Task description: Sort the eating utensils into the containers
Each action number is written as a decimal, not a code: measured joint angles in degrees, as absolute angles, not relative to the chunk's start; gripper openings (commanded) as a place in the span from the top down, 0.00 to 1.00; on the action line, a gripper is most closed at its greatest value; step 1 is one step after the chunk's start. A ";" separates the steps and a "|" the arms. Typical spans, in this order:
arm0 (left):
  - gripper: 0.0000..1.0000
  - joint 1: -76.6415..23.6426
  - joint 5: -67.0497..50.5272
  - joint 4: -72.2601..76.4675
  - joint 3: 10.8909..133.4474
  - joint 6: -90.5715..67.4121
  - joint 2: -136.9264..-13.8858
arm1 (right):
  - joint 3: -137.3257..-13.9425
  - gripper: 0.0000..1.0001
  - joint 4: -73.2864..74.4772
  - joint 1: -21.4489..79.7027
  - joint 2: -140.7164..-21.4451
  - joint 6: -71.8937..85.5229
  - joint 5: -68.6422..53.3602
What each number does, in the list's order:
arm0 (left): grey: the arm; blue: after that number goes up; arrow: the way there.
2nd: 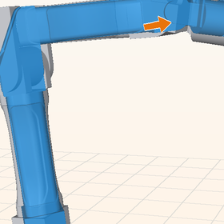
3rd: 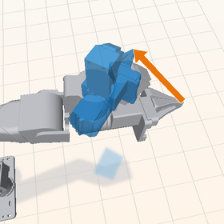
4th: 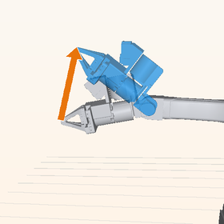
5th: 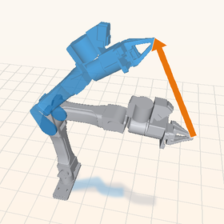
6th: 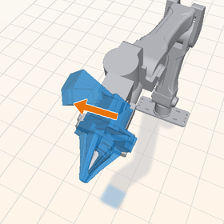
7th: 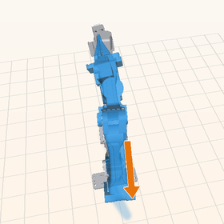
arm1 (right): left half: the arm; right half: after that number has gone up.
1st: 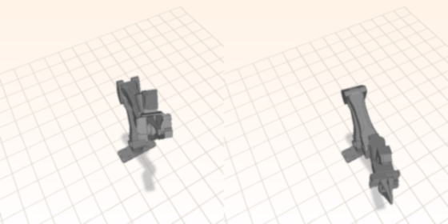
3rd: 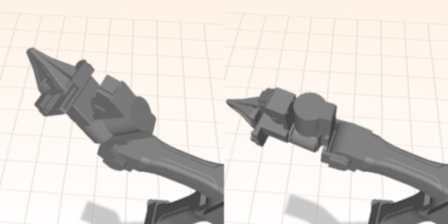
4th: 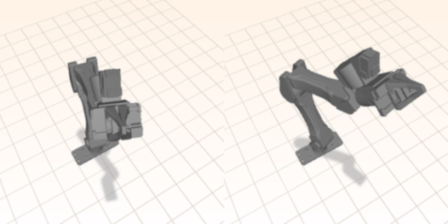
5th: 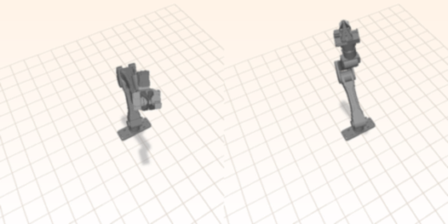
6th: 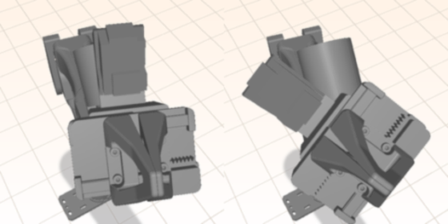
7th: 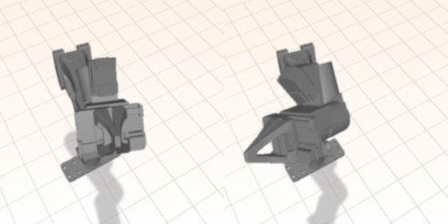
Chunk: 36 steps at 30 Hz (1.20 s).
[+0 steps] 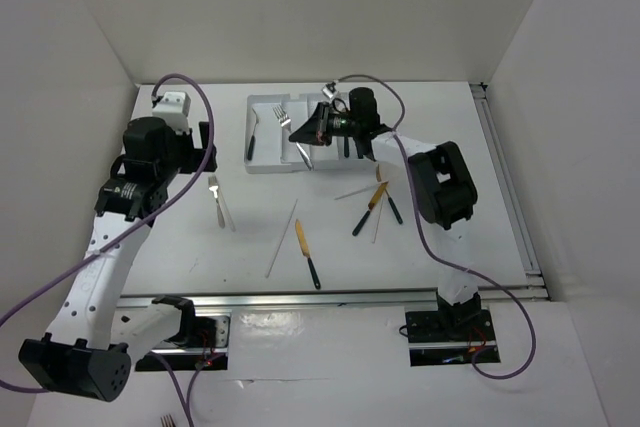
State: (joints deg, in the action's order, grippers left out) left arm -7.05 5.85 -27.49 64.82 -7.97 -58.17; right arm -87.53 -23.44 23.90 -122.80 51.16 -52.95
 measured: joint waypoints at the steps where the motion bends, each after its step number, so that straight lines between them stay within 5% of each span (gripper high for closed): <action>1: 0.00 -6.90 6.15 -27.68 64.62 -7.97 -57.76 | -87.77 1.00 -24.38 23.51 -125.29 56.23 -51.79; 8: 0.00 -6.66 6.46 -28.56 63.72 -7.70 -56.71 | -99.90 1.00 -23.77 25.41 -136.00 72.77 -46.39; 18: 0.00 -6.13 6.13 -29.89 62.57 -7.51 -57.54 | -120.60 1.00 -18.35 29.87 -141.16 69.52 -32.80; 33: 0.00 -5.04 6.11 -29.39 62.43 -7.40 -58.24 | -123.87 1.00 -8.80 34.63 -151.28 52.77 -15.57; 36: 0.00 -5.02 6.09 -29.52 61.87 -7.44 -58.24 | -123.98 0.88 -8.75 34.61 -151.79 50.76 -14.37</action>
